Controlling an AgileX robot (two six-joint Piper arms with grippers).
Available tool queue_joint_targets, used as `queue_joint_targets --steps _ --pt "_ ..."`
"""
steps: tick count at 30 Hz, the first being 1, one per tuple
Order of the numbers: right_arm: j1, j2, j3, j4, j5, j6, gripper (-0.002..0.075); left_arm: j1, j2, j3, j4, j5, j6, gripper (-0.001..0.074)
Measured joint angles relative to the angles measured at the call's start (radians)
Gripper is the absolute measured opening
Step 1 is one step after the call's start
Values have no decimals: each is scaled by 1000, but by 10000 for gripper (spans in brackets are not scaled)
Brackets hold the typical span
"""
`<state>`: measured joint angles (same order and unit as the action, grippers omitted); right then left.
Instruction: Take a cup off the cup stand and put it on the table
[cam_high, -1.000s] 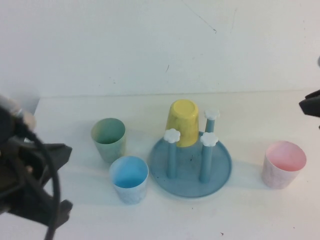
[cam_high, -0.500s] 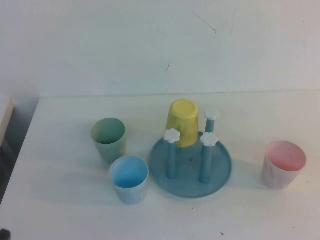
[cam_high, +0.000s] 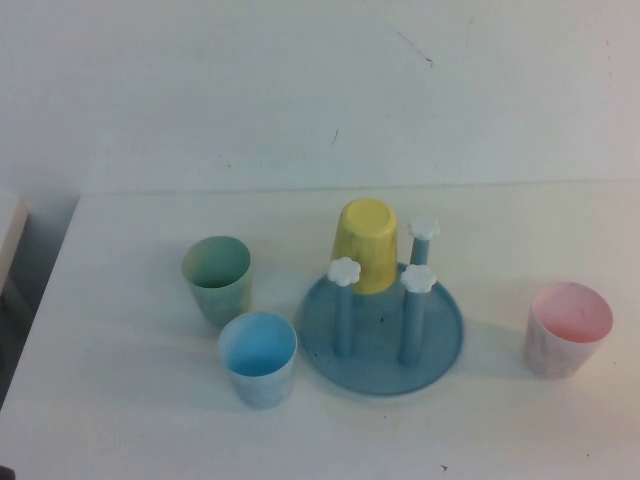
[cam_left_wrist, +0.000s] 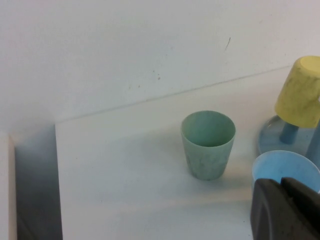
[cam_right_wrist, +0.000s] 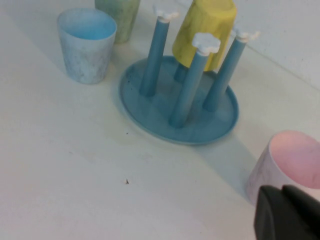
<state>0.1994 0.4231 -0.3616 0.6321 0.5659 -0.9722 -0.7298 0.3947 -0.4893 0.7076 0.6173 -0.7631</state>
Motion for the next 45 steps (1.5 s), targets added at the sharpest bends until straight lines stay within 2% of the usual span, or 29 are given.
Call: queue_joint_targets --steps 10,24,29,35,41,45 --pt "0 0 0 1 68 0 -1 0 0 0 0 0 0 -1" --pt "0 0 0 15 73 0 -1 10 -10 0 -18 12 7 -1" --pt "0 0 0 15 73 0 -1 126 -69 0 -108 50 98 -1" --pt "0 0 0 15 73 0 -1 328 -160 4 -317 53 173 -1" --pt "0 0 0 15 73 0 -1 506 -250 109 -494 -120 191 -1" --pt "0 0 0 15 73 0 -1 575 -304 233 -555 -239 234 -1"
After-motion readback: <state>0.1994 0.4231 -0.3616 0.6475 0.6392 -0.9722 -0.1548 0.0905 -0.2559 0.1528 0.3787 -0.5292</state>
